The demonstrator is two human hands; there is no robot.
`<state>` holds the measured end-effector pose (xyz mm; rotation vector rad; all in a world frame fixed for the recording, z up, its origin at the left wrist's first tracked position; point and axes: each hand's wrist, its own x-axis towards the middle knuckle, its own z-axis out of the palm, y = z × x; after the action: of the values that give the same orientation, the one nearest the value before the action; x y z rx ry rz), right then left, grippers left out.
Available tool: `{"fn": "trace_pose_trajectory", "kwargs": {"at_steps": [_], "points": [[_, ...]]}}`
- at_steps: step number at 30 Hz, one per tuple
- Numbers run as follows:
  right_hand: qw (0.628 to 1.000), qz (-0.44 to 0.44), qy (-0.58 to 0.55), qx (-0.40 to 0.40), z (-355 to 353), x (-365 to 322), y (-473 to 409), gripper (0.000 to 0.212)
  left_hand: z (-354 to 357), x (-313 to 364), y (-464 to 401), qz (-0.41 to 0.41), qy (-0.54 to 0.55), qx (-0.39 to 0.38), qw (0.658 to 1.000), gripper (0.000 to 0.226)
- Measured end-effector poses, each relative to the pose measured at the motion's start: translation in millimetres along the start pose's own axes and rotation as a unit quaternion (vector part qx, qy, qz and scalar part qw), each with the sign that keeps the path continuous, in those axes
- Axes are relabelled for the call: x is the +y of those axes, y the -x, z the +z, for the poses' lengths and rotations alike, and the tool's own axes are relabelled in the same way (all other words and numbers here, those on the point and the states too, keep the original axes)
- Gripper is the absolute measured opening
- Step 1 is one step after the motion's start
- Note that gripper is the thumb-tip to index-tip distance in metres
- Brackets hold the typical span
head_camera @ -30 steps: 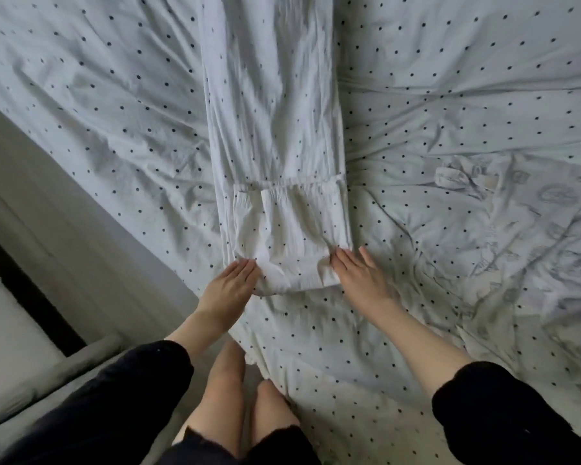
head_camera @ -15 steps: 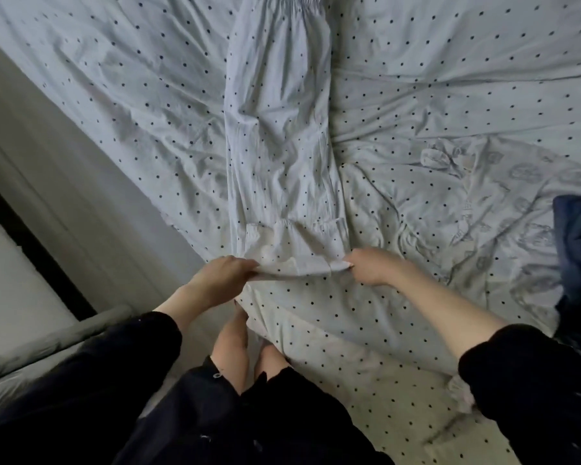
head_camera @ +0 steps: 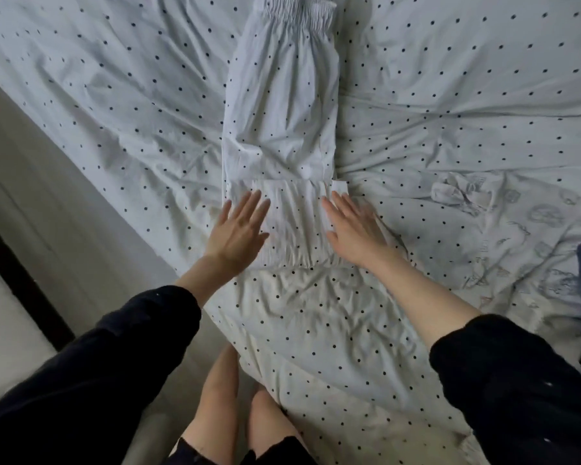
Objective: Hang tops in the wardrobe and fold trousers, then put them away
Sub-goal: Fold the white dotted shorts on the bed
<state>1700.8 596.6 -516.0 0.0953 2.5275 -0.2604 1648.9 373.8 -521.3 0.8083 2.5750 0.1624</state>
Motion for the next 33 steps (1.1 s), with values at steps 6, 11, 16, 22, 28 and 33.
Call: {"fn": "trace_pose_trajectory", "kwargs": {"at_steps": [6, 11, 16, 22, 28, 33], "points": [[0.999, 0.004, 0.041, -0.029, 94.0, 8.1, 12.6, 0.083, 91.1, -4.0, 32.9, 0.008, -0.066, -0.066, 0.996, 0.089], [0.996, 0.006, 0.087, 0.019, 129.0, 16.1, -4.8, 0.083, 114.3, -13.0, 25.4, 0.038, -0.053, 0.026, 0.998, 0.070], [0.994, 0.030, 0.090, 0.056, 136.0, 14.1, -22.6, 0.065, 118.1, -20.6, 7.6, 0.077, -0.047, 0.042, 0.995, 0.056], [0.999, -0.018, 0.039, -0.030, 111.3, 1.8, 16.5, 0.067, 89.3, -5.1, 39.9, 0.012, -0.001, -0.105, 0.994, 0.068], [0.969, -0.034, -0.030, -0.242, 60.5, -7.1, 84.4, 0.053, 38.1, 14.2, 79.1, -0.007, 0.073, -0.362, 0.929, 0.065], [0.967, -0.037, -0.027, -0.250, -12.9, -4.7, 72.1, 0.018, -38.6, 13.9, 38.6, -0.009, 0.037, -0.383, 0.923, 0.022]]}}
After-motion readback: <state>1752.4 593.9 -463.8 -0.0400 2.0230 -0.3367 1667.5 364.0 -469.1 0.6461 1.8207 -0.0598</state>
